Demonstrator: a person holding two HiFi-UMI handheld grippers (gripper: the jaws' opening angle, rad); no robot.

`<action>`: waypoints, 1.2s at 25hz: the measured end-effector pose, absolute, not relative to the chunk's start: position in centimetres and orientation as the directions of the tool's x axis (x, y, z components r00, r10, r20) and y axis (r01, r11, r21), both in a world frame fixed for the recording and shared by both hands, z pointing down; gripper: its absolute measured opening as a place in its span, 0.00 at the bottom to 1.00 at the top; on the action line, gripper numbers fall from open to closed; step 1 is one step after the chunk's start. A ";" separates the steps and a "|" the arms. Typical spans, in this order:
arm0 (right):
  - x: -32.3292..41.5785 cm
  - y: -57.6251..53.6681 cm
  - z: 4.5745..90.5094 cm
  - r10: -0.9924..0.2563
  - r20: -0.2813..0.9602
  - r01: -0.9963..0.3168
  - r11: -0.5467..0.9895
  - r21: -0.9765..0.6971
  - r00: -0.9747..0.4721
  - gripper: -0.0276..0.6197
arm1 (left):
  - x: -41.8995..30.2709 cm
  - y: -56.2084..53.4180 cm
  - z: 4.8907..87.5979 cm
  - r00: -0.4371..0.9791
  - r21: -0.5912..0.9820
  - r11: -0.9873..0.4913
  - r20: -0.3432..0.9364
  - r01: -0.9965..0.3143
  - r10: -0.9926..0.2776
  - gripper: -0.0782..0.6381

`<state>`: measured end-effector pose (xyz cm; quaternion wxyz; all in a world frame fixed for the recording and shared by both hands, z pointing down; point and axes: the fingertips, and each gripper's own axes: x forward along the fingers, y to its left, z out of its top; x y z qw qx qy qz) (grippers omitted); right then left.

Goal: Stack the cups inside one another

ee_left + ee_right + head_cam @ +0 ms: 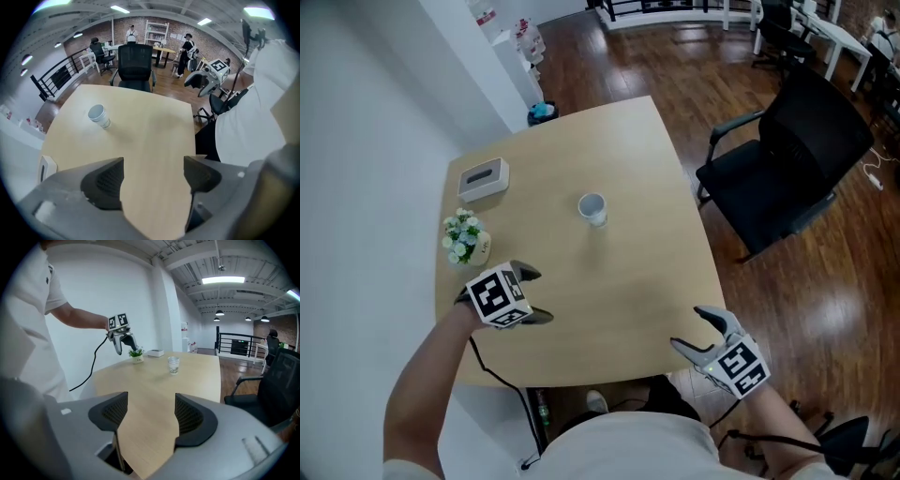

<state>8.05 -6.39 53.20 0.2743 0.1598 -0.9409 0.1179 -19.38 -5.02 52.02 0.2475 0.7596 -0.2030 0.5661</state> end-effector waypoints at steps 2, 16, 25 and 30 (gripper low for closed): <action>6.6 -5.5 52.1 -0.237 0.554 -0.355 0.928 -0.114 -0.798 0.54 | -19.5 -2.4 51.3 0.336 0.140 -0.788 0.937 -0.600 -0.089 0.70; -1.4 7.6 48.6 -0.316 0.575 -0.402 0.915 -0.025 -0.755 0.54 | -26.4 19.2 48.2 0.513 0.108 -0.582 0.620 -0.806 -0.594 0.70; -2.5 16.2 48.9 -0.361 0.610 -0.462 0.887 -0.010 -0.706 0.54 | -25.9 25.4 47.9 0.592 0.176 -0.593 0.492 -0.786 -0.638 0.70; -3.3 17.2 48.3 -0.367 0.599 -0.449 0.893 0.013 -0.712 0.54 | -25.9 25.8 47.7 0.601 0.163 -0.606 0.470 -0.779 -0.646 0.71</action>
